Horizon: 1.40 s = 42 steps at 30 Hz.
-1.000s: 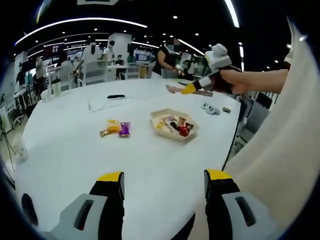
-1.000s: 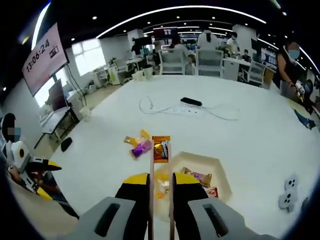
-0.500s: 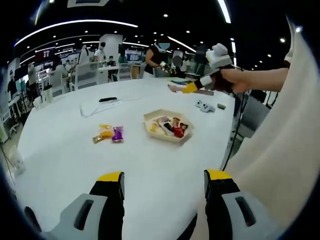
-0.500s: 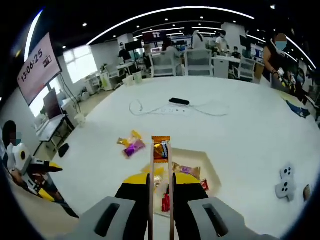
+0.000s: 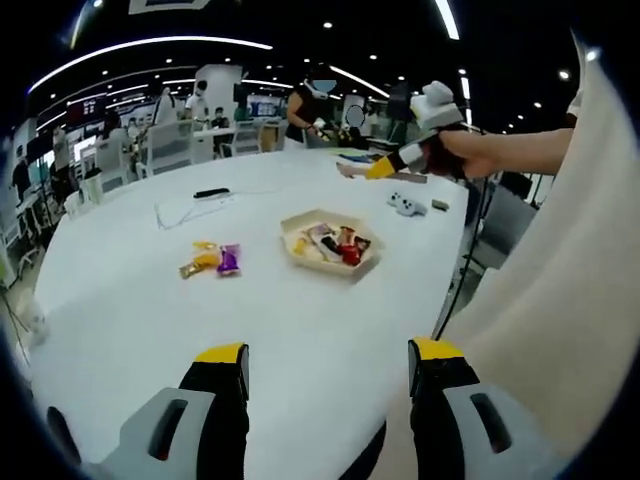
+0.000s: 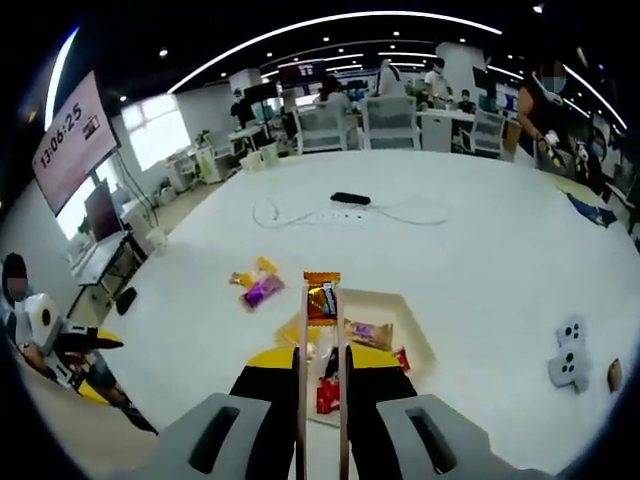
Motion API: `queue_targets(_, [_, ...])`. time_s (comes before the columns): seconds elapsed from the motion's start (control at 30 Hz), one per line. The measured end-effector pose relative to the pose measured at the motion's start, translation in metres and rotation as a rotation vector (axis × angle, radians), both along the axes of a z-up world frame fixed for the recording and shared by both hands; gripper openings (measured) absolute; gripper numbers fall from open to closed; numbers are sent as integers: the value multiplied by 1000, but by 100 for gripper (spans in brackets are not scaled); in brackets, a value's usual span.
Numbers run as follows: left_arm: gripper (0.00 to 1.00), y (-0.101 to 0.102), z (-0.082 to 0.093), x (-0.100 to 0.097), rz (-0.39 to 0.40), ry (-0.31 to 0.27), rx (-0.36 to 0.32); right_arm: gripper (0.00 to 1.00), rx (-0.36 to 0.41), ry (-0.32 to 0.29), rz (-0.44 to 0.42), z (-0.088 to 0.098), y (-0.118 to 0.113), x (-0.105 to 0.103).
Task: Place the target food into the container with the food tongs after gripping and lifting it, then release it inside without dropping or visibly crushing the food.
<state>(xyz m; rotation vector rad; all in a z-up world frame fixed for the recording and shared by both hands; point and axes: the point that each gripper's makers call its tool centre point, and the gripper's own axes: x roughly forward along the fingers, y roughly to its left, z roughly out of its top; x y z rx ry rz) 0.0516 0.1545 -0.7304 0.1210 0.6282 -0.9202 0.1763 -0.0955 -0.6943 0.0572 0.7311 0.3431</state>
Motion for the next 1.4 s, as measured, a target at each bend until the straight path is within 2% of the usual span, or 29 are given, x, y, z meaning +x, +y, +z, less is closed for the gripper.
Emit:
queue_targets(0.87, [64, 5, 0, -6, 16, 4, 7, 17, 29, -2, -19, 1, 1, -2])
queue_targets(1.4, [64, 16, 1, -7, 52, 1, 12, 18, 34, 21, 46, -9, 28, 7])
